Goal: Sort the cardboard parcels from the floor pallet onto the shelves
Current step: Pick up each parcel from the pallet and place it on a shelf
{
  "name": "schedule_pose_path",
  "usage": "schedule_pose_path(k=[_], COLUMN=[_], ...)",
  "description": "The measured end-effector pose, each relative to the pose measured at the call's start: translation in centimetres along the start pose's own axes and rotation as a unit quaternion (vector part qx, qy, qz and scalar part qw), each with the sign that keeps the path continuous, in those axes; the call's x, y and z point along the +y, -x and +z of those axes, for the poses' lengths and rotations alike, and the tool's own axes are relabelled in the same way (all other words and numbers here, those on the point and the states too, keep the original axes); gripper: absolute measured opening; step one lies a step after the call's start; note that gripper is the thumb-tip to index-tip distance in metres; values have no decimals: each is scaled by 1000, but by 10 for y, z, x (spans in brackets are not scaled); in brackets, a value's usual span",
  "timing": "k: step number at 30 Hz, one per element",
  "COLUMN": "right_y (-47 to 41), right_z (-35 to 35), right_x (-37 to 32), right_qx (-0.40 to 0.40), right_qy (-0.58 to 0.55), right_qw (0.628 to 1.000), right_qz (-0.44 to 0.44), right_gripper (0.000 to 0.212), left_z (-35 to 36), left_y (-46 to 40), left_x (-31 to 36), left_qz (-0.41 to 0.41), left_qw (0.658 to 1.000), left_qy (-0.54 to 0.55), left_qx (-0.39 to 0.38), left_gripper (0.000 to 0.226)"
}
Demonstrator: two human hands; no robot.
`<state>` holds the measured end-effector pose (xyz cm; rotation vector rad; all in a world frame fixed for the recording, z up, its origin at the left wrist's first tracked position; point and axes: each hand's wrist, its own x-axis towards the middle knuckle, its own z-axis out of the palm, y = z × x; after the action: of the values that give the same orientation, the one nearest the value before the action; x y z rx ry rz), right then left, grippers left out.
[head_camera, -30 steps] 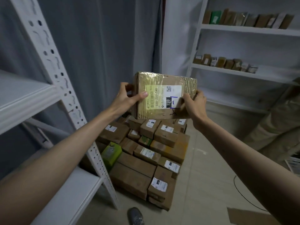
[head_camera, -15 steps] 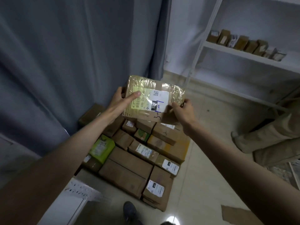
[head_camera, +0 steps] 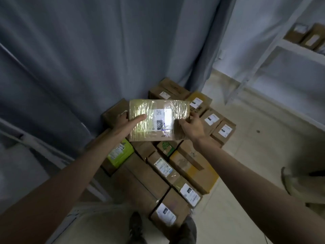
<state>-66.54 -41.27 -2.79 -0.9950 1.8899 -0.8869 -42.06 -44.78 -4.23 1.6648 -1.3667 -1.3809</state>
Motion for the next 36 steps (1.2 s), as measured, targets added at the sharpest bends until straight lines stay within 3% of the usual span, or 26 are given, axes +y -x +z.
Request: schedule_pose_path(k=[3, 5, 9, 12, 16, 26, 31, 36], right_y=[-43, -73, -135, -175, -225, -342, -371, -371], right_z=[9, 19, 51, 86, 132, 241, 270, 279], right_x=[5, 10, 33, 57, 98, 204, 235, 246], right_qx=[-42, -70, -152, -188, -209, -253, -221, -270], right_qy=[-10, -7, 14, 59, 150, 289, 319, 408], right_qw=[999, 997, 988, 980, 964, 915, 912, 865], right_qz=[-3, -12, -27, -40, -65, -127, -132, -112], right_gripper=[47, 38, 39, 44, 55, 59, 57, 62], left_z=[13, 26, 55, 73, 99, 134, 147, 158], left_y=[-12, -20, -50, -80, -119, -241, -271, -278], left_x=[-14, -26, -68, -112, -174, -326, -362, -382], left_qz=[-51, -88, -148, -172, -209, -256, -256, -259], left_qw=[997, 989, 963, 944, 922, 910, 915, 922], left_qy=[47, 79, 135, 179, 221, 231, 245, 244], left_qx=[45, 91, 178, 217, 239, 230, 194, 150], left_gripper=[50, 50, 55, 46, 70, 88, 99, 111])
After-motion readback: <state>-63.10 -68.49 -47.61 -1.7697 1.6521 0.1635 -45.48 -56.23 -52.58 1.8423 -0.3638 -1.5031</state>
